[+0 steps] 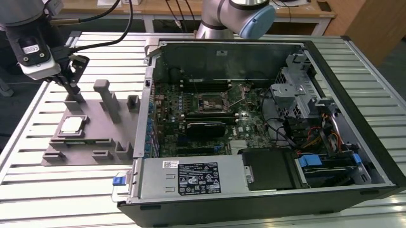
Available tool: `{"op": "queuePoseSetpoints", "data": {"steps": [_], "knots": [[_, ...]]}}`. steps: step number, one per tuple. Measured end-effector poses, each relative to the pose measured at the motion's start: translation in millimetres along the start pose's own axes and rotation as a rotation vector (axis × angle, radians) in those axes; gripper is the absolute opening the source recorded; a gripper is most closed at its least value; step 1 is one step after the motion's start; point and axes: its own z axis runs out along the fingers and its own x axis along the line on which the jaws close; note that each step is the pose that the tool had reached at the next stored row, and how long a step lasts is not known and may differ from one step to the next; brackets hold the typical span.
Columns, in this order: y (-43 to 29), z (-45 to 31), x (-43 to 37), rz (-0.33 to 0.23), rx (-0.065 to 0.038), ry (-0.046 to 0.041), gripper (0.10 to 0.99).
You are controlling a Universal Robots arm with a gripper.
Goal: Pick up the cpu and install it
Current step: 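Pick up the cpu and move it towards the insertion slot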
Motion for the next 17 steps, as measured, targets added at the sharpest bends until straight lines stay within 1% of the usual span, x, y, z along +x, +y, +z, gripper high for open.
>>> {"op": "queuePoseSetpoints", "data": {"steps": [11, 14, 17], "knots": [[-0.1, 0.4, 0.9, 0.0, -0.001, 0.0, 0.106], [-0.3, 1.1, 3.8, 0.0, -0.001, 0.0001, 0.106], [-0.9, 2.9, 10.0, 0.0, -0.001, 0.0001, 0.106]]}}
